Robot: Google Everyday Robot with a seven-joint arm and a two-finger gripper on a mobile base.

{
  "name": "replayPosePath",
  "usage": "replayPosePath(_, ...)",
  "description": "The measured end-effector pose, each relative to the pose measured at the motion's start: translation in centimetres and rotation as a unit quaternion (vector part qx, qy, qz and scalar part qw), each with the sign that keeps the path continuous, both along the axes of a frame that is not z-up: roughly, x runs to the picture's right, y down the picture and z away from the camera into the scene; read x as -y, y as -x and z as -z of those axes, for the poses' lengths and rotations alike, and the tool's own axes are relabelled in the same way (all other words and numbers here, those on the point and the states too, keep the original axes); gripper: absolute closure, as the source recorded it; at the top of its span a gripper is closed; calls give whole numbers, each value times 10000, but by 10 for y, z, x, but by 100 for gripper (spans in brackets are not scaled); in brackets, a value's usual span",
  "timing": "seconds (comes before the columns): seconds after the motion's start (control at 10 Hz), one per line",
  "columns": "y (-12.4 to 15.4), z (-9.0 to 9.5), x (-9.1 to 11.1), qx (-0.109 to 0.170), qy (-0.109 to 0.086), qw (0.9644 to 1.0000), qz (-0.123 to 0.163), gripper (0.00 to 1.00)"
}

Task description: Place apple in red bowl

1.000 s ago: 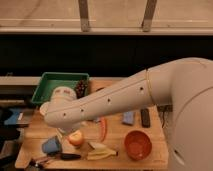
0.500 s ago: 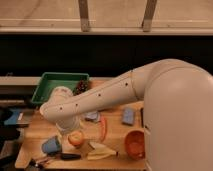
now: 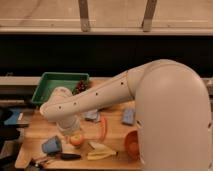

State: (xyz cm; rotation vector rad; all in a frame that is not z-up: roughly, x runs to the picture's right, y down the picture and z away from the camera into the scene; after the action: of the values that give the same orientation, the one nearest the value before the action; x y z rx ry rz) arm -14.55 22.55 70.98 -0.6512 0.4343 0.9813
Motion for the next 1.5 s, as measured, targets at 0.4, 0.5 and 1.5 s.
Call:
replayPosePath(0.4, 2, 9, 11, 39, -210, 9998, -1, 96)
replayPosePath(0.5, 4, 16, 20, 96, -322, 9994, -34, 100)
replayPosePath(1.5, -134, 67, 140, -1056, -1312, 9821, -845, 100)
